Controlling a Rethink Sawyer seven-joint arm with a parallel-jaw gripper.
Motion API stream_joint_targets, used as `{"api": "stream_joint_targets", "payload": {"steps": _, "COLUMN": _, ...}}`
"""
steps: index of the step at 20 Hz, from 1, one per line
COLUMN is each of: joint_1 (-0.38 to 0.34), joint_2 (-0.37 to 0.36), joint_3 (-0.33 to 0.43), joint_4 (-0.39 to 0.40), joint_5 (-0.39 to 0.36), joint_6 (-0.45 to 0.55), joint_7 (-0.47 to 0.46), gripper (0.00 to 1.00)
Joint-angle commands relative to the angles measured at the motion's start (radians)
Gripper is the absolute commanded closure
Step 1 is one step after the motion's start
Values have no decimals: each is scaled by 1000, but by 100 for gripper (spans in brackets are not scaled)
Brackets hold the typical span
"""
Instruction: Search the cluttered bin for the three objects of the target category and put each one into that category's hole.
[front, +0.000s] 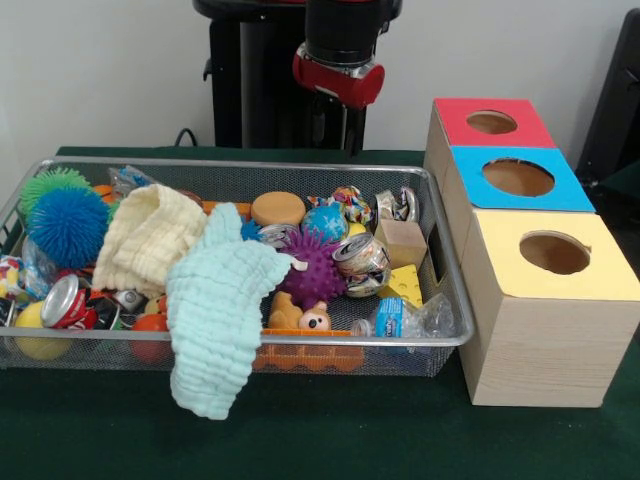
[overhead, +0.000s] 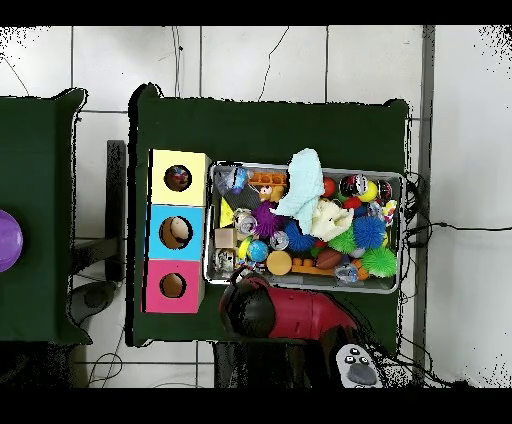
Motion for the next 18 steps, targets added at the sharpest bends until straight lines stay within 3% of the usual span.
{"api": "stream_joint_targets", "payload": {"steps": 1, "joint_1": -38, "joint_2": 25, "joint_3": 84, "joint_4": -98, "joint_5": 11, "joint_6": 66, "joint_7": -1, "gripper": 0}}
{"api": "stream_joint_targets", "payload": {"steps": 10, "joint_1": -45, "joint_2": 46, "joint_3": 86, "joint_4": -124, "joint_5": -12, "joint_6": 52, "joint_7": -20, "gripper": 0}}
{"api": "stream_joint_targets", "payload": {"steps": 14, "joint_1": -33, "joint_2": 68, "joint_3": 69, "joint_4": -195, "joint_5": -53, "joint_6": 69, "joint_7": -64, "gripper": 0}}
{"api": "stream_joint_targets", "payload": {"steps": 18, "joint_1": -64, "joint_2": 101, "joint_3": 98, "joint_4": -258, "joint_5": -80, "joint_6": 87, "joint_7": -122, "gripper": 0}}
